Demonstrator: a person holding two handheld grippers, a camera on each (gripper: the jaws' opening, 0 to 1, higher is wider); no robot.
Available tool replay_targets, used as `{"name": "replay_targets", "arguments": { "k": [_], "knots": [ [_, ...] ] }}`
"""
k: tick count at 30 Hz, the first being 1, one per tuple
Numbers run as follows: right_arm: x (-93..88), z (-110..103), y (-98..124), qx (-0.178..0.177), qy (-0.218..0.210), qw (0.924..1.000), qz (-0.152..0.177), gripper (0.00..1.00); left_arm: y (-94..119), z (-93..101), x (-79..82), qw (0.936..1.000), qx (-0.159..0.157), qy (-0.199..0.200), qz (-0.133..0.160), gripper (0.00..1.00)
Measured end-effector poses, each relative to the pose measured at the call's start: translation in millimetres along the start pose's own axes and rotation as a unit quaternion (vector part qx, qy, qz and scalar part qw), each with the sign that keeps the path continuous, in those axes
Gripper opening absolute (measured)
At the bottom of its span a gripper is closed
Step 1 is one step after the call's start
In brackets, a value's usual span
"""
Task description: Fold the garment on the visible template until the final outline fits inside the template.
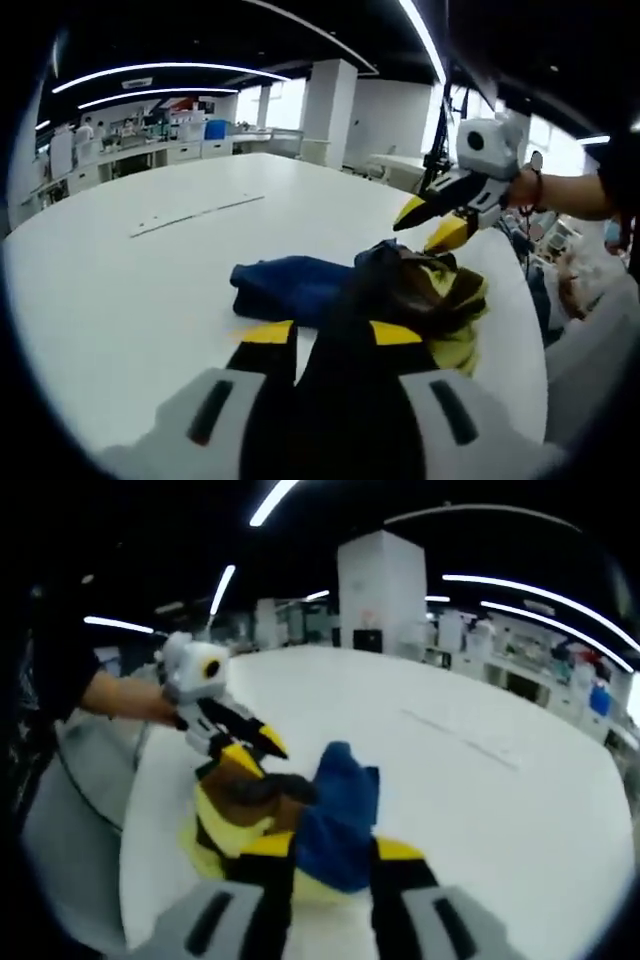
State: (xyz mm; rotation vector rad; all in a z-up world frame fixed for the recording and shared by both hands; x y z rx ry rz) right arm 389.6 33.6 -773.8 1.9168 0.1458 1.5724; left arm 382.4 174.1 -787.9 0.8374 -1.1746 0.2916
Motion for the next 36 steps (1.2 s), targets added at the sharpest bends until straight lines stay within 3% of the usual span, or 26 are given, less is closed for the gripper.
{"name": "replay_targets", "arguments": {
  "k": [8, 14, 17, 24, 28, 36],
  "knots": [
    [-7.3, 0, -10, 0.015, 0.001, 0.9997, -0.019, 0.21, -12, 1.0, -8.1, 0.9992, -0.034, -0.001, -0.019, 0.27],
    [-15.2, 0, -13, 0.022, -0.002, 0.9992, -0.033, 0.15, -20, 8.6, -14.8, 0.9978, -0.057, -0.016, -0.031, 0.23],
    [-18.4, -1, -15, 0.026, 0.001, 0.9989, -0.04, 0.12, -23, 8.0, -18.0, 0.9965, -0.075, 0.012, -0.035, 0.22],
    [-24.5, -1, -20, 0.024, 0.006, 0.9983, -0.053, 0.09, -30, -2.8, -24.0, 0.9954, -0.07, 0.036, -0.054, 0.3],
    [-27.5, 0, -21, 0.021, 0.005, 0.9981, -0.058, 0.07, -31, -0.5, -24.3, 0.9954, -0.077, 0.021, -0.054, 0.27],
    [-30.1, -1, -21, 0.017, 0.0, 0.9984, -0.054, 0.02, -32, 3.6, -27.1, 0.9924, -0.091, 0.047, -0.069, 0.16]
  ]
}}
Point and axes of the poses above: the point that each gripper's makers call its tool centre point, and the gripper's own axes: y roughly backward along the fingers, z roughly to its right, x roughly out of its top, the point moved 2 cm from there along y, roughly backward along the fingers, and after that the axes turned 4 degrees about x, right-handed, at the moved point
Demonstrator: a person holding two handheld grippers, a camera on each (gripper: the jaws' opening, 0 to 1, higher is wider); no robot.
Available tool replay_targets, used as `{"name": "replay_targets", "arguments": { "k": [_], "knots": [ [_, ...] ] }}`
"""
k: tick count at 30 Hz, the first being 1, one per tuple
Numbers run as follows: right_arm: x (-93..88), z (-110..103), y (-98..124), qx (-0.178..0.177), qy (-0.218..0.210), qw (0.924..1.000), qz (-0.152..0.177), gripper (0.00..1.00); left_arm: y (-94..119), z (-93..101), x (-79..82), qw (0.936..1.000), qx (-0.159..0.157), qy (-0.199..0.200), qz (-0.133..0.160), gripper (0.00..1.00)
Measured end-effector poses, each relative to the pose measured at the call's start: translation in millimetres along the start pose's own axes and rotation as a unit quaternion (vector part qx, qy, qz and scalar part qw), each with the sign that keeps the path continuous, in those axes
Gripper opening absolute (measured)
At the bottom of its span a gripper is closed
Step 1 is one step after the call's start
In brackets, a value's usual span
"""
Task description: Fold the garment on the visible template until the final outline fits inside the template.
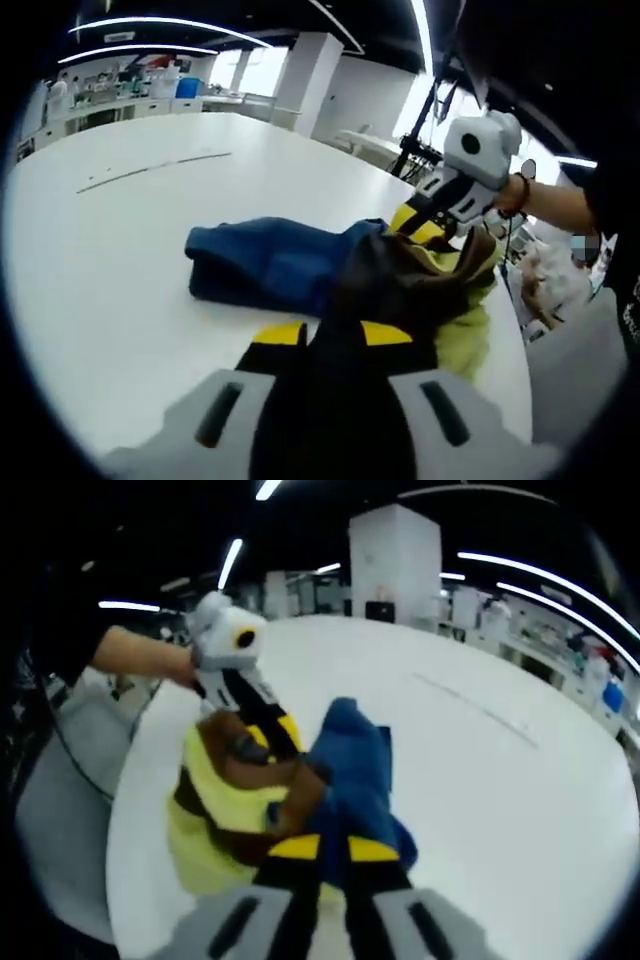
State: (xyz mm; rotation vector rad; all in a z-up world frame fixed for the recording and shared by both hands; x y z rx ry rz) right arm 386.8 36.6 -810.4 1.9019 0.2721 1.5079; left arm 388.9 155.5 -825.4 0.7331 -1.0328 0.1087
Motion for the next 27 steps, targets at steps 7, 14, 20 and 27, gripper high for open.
{"name": "replay_targets", "arguments": {
  "k": [7, 14, 20, 27],
  "knots": [
    [-1.0, 2, 5, -0.01, -0.006, 0.9999, 0.007, 0.0, -3, -3.5, -0.2, 0.9984, 0.006, 0.056, -0.008, 0.08],
    [-3.8, 3, 12, -0.015, -0.01, 0.9997, 0.013, 0.0, -1, -4.8, 2.6, 0.9988, 0.031, 0.037, -0.004, 0.0],
    [-3.5, 2, 22, -0.022, -0.015, 0.9994, 0.022, 0.0, 6, 3.6, 7.3, 0.9989, 0.045, -0.015, -0.002, 0.0],
    [2.7, -3, 36, -0.032, -0.018, 0.9987, 0.035, 0.0, 25, 9.3, 22.4, 0.9978, 0.059, -0.023, 0.021, 0.0]
  ]
}}
Point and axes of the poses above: the point that each gripper's makers call its tool centre point, and the gripper's own axes: y roughly backward along the fingers, z roughly to its right, x roughly out of its top, the point moved 2 cm from there along y, roughly backward along the fingers, and after that the axes turned 4 degrees about x, right-handed, at the moved point
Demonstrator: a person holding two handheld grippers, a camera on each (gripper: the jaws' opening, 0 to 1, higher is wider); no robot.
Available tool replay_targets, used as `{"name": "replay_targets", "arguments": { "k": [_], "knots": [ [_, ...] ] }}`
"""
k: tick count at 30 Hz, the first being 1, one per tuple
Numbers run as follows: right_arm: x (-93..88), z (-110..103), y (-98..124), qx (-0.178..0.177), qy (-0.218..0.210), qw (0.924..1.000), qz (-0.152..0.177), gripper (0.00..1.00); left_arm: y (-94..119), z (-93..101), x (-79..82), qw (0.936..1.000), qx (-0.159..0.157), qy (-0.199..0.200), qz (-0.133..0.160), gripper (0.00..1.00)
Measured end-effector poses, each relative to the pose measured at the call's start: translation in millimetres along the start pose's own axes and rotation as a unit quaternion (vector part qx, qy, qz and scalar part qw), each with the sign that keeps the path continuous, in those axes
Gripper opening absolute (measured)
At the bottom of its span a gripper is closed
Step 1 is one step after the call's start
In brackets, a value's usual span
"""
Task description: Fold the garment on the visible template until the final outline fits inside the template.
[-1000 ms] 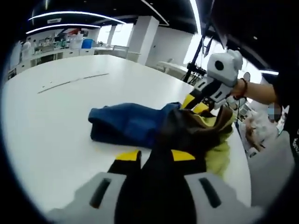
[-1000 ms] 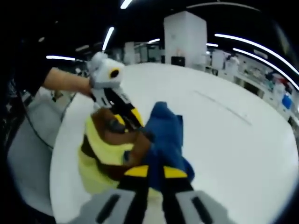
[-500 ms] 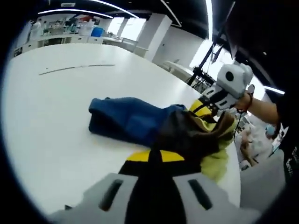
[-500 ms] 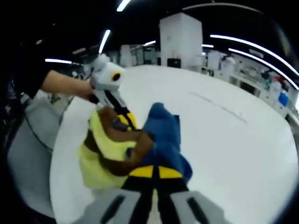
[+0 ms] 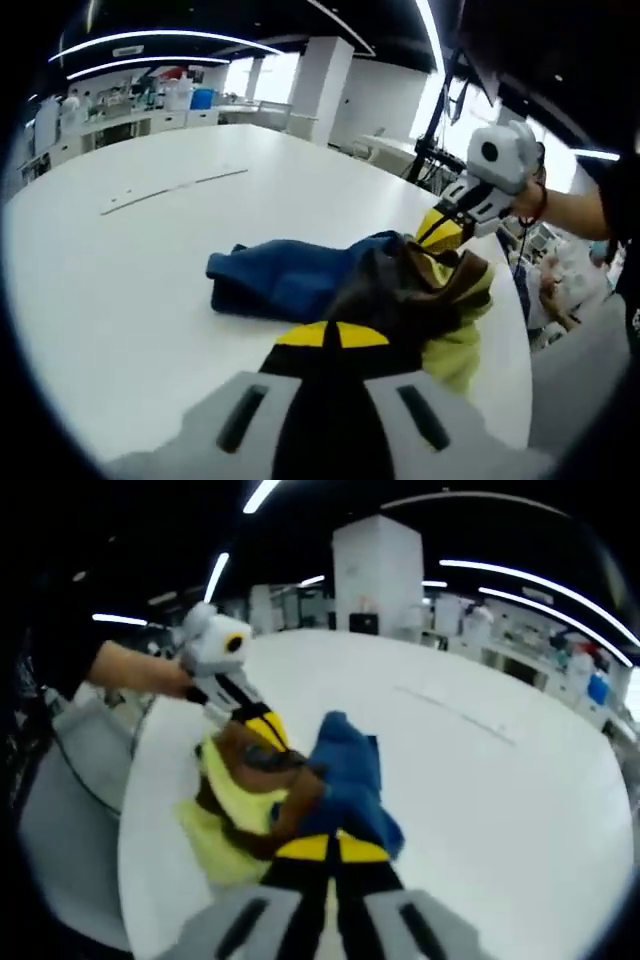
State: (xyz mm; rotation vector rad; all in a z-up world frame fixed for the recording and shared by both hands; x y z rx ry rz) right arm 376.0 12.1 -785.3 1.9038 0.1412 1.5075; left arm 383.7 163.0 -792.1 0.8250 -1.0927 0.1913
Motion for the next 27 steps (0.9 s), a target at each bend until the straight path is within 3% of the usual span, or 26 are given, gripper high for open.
{"name": "replay_targets", "arguments": {
  "k": [14, 27],
  "knots": [
    [24.7, -3, 31, -0.021, -0.022, 0.998, 0.055, 0.0, 43, 14.2, 23.5, 0.9984, 0.029, -0.034, 0.034, 0.0],
    [48.2, 14, 43, -0.05, -0.005, 0.9962, 0.07, 0.0, 90, -2.6, 36.6, 0.9929, 0.085, -0.024, 0.079, 0.0]
  ]
}}
Point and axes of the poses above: the point that each gripper's makers call its tool centre point, and the gripper's own axes: y roughly backward along the fingers, z roughly to its right, x roughly out of its top, the point moved 2 cm from there along y, roughly backward along the fingers, and after that the axes turned 4 degrees about x, right-handed, at the moved point
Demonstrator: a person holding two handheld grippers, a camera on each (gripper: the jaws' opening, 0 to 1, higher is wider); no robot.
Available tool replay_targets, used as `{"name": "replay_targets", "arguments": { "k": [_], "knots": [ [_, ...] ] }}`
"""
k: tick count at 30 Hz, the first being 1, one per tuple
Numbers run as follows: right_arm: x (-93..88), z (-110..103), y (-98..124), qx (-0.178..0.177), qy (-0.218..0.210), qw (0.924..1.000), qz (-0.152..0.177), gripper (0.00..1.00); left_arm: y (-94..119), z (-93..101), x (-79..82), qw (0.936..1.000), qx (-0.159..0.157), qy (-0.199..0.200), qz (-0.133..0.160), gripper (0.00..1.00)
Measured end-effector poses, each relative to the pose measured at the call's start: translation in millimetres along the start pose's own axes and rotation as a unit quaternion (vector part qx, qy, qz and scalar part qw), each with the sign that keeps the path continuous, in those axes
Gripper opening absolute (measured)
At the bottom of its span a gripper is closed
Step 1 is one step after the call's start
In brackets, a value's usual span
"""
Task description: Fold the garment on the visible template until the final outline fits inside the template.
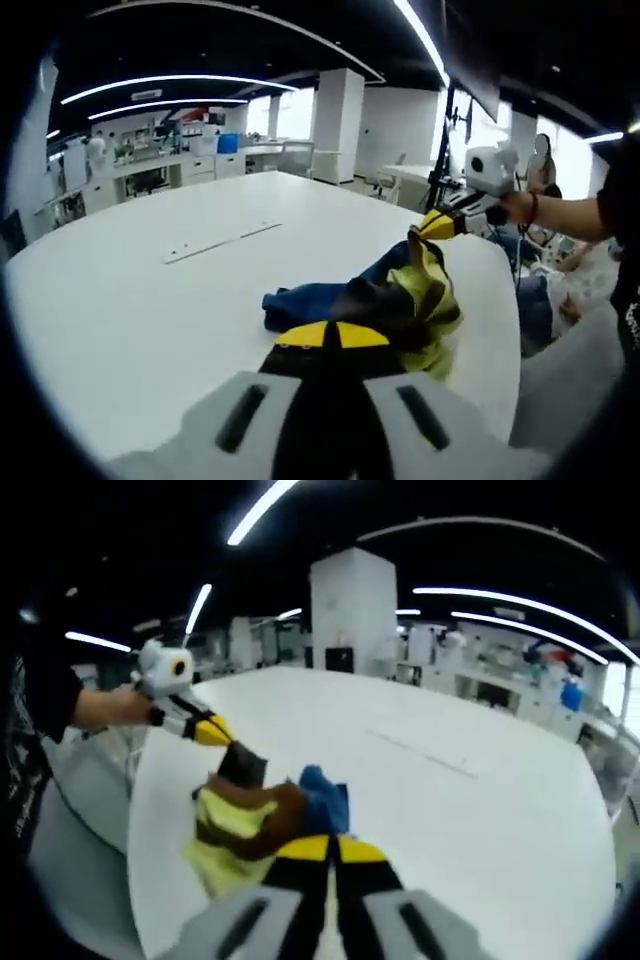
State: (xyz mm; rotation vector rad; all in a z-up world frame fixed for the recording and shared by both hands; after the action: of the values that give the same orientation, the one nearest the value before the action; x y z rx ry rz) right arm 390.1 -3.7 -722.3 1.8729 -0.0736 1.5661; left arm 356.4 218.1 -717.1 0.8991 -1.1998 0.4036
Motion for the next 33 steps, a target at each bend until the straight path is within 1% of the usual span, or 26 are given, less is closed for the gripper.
{"name": "replay_targets", "arguments": {
  "k": [2, 4, 5, 8, 14, 16, 20, 22, 23, 25, 26, 27, 28, 30, 31, 33],
  "knots": [
    [4.6, 3, -1, -0.007, 0.012, 0.9999, -0.003, 0.0, 4, -5.2, 3.8, 0.9999, 0.01, 0.003, 0.008, 0.0],
    [6.6, 11, -2, -0.014, 0.018, 0.9997, -0.006, 0.0, 9, -11.5, 8.5, 0.9996, 0.022, 0.007, 0.016, 0.0],
    [8.1, 12, -1, -0.019, 0.022, 0.9996, -0.007, 0.0, 12, -16.4, 11.4, 0.9992, 0.033, 0.011, 0.021, 0.0],
    [13.8, 16, -2, -0.027, 0.029, 0.9992, -0.008, 0.0, 18, -28.5, 14.5, 0.9983, 0.048, 0.015, 0.029, 0.0],
    [32.2, 25, -4, -0.037, 0.048, 0.9981, 0.0, 0.0, 27, -48.2, 23.3, 0.9966, 0.069, 0.019, 0.041, 0.0],
    [40.7, 28, -4, -0.041, 0.051, 0.9978, 0.009, 0.0, 30, -55.9, 26.3, 0.9957, 0.078, 0.021, 0.047, 0.0],
    [54.3, 41, -9, -0.051, 0.054, 0.997, 0.022, 0.0, 34, -76.5, 24.4, 0.9924, 0.106, 0.038, 0.049, 0.0],
    [58.6, 49, -12, -0.058, 0.057, 0.9964, 0.023, 0.0, 34, -84.5, 22.5, 0.991, 0.113, 0.051, 0.051, 0.0],
    [59.8, 51, -13, -0.06, 0.057, 0.9963, 0.023, 0.0, 35, -90.8, 21.0, 0.99, 0.119, 0.056, 0.052, 0.0],
    [62.2, 58, -17, -0.064, 0.058, 0.9961, 0.021, 0.0, 34, -96.1, 19.5, 0.9886, 0.13, 0.057, 0.05, 0.0],
    [63.1, 61, -19, -0.067, 0.058, 0.9959, 0.02, 0.0, 35, -101.8, 17.7, 0.988, 0.134, 0.059, 0.049, 0.0],
    [64.2, 65, -22, -0.071, 0.057, 0.9957, 0.018, 0.0, 35, -109.1, 15.3, 0.9869, 0.14, 0.065, 0.048, 0.0],
    [65.0, 68, -24, -0.073, 0.056, 0.9956, 0.017, 0.0, 35, -110.2, 14.5, 0.9861, 0.143, 0.069, 0.048, 0.0],
    [68.4, 74, -29, -0.077, 0.057, 0.9953, 0.016, 0.0, 35, -120.8, 11.6, 0.9837, 0.154, 0.081, 0.047, 0.0],
    [71.0, 79, -32, -0.082, 0.052, 0.9951, 0.018, 0.0, 35, -127.6, 9.9, 0.9823, 0.16, 0.086, 0.047, 0.0],
    [74.6, 90, -38, -0.091, 0.036, 0.9949, 0.023, 0.0, 34, -130.1, 8.4, 0.9808, 0.168, 0.088, 0.045, 0.0]
  ]
}}
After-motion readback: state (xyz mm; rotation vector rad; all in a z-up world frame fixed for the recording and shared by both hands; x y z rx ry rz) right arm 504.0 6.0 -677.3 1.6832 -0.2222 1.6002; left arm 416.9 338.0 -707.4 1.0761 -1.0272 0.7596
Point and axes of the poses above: the point that each gripper's makers call its tool centre point, and the gripper's own axes: y roughly backward along the fingers, z roughly to its right, x roughly out of its top, the point moved 2 cm from there along y, roughly backward along the fingers, and after that the axes turned 4 degrees about x, right-handed, at the moved point
